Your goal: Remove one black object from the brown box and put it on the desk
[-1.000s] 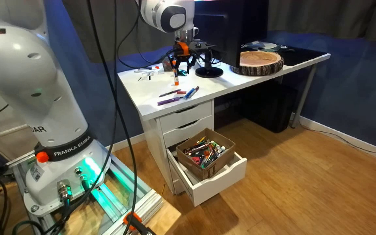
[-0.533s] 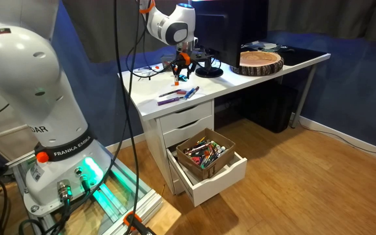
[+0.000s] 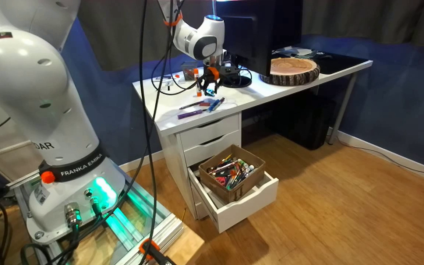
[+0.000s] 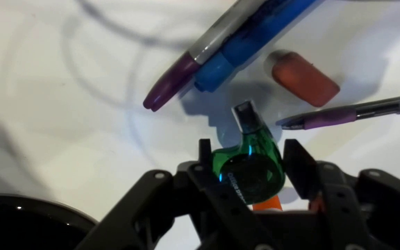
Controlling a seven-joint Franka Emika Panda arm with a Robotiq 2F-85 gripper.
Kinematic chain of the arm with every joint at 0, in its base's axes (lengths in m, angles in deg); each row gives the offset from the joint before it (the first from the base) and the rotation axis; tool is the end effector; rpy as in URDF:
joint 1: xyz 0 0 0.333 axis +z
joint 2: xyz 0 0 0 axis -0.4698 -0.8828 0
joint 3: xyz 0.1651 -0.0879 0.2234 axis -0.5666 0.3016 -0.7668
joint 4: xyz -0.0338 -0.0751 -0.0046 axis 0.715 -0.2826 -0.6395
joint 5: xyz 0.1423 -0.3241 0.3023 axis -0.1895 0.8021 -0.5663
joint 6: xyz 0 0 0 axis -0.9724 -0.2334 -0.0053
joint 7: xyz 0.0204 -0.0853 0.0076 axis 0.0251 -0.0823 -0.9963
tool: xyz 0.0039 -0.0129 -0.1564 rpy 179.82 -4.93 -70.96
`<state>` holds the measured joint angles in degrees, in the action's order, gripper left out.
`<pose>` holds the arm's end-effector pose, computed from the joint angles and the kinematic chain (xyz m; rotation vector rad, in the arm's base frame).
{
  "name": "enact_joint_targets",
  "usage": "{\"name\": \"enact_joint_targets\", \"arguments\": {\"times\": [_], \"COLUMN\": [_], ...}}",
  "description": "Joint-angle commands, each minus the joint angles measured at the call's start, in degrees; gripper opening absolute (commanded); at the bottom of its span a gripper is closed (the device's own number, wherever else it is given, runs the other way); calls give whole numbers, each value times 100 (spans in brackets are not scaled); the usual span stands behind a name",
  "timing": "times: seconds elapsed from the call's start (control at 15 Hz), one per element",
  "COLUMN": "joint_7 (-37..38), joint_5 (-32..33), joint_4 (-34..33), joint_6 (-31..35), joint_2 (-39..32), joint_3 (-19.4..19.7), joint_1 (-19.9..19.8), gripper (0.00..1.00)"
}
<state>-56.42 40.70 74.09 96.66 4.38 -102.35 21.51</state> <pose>0.6544 0.1343 0.0536 -2.5713 -1.4664 -0.3945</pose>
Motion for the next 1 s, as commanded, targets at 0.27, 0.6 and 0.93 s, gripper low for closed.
{"name": "enact_joint_targets", "arguments": {"times": [0.27, 0.6, 0.93], "joint_7": [65, -96, 84], "joint_5": [450, 340, -29], "joint_4": [-385, -230, 374], "joint_6": [-8, -278, -1226], "joint_2": [-371, -94, 958], "joint_3": [-30, -347, -462], "joint_1": [86, -139, -416], "gripper": [29, 99, 100]}}
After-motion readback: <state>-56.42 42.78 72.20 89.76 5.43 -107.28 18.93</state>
